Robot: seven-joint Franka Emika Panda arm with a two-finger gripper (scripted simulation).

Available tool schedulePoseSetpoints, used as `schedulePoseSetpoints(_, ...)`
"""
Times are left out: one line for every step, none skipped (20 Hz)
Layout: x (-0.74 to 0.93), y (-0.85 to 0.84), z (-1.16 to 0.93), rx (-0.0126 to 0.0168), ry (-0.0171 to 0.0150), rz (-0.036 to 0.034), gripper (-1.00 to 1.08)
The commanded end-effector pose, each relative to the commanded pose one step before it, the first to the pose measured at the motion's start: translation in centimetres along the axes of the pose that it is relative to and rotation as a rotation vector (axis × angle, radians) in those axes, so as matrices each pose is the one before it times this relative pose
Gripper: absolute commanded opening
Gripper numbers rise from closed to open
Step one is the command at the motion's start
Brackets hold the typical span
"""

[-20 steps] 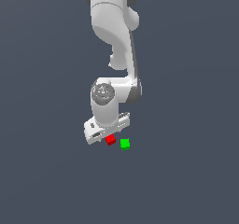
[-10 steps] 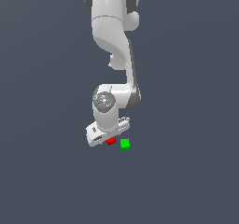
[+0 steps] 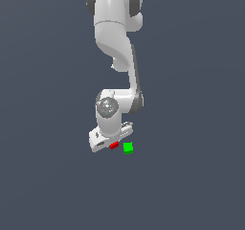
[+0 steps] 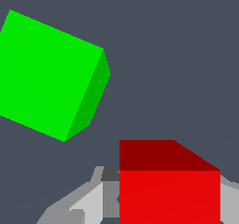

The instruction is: Stack the red cube on top of the green cube.

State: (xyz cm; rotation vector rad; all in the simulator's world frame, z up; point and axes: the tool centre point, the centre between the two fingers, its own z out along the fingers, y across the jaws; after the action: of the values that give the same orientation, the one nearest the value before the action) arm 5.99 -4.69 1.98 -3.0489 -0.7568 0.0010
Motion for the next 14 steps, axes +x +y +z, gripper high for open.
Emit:
schedulePoseSetpoints(0.024,0.019,-0.021,-0.00038,0.00055,0.00003,-1.0)
schedulePoseSetpoints(0.0,0.0,0.0,0.0,0.0,0.0,-1.0)
schedulePoseSetpoints(0.0,0.0,0.0,0.0,0.0,0.0,-1.0)
schedulePoseSetpoints(0.0,0.0,0.0,0.0,0.0,0.0,-1.0)
schedulePoseSetpoints(0.0,0.0,0.0,0.0,0.0,0.0,-1.0)
schedulePoseSetpoints(0.0,0.0,0.0,0.0,0.0,0.0,-1.0)
schedulePoseSetpoints(-0.013,-0.01,-0.007,0.0,0.0,0.0,-1.0)
schedulePoseSetpoints(-0.002,-0.001,-0.029,0.0,0.0,0.0,-1.0)
schedulePoseSetpoints(-0.006,-0.003,-0.087,0.0,0.0,0.0,-1.0)
schedulePoseSetpoints(-0.009,-0.005,-0.147,0.0,0.0,0.0,-1.0)
schedulePoseSetpoints(-0.012,-0.006,-0.209,0.0,0.0,0.0,-1.0)
schedulePoseSetpoints(-0.013,-0.006,-0.273,0.0,0.0,0.0,-1.0)
schedulePoseSetpoints(-0.013,-0.006,-0.339,0.0,0.0,0.0,-1.0)
schedulePoseSetpoints(-0.013,-0.006,-0.408,0.0,0.0,0.0,-1.0)
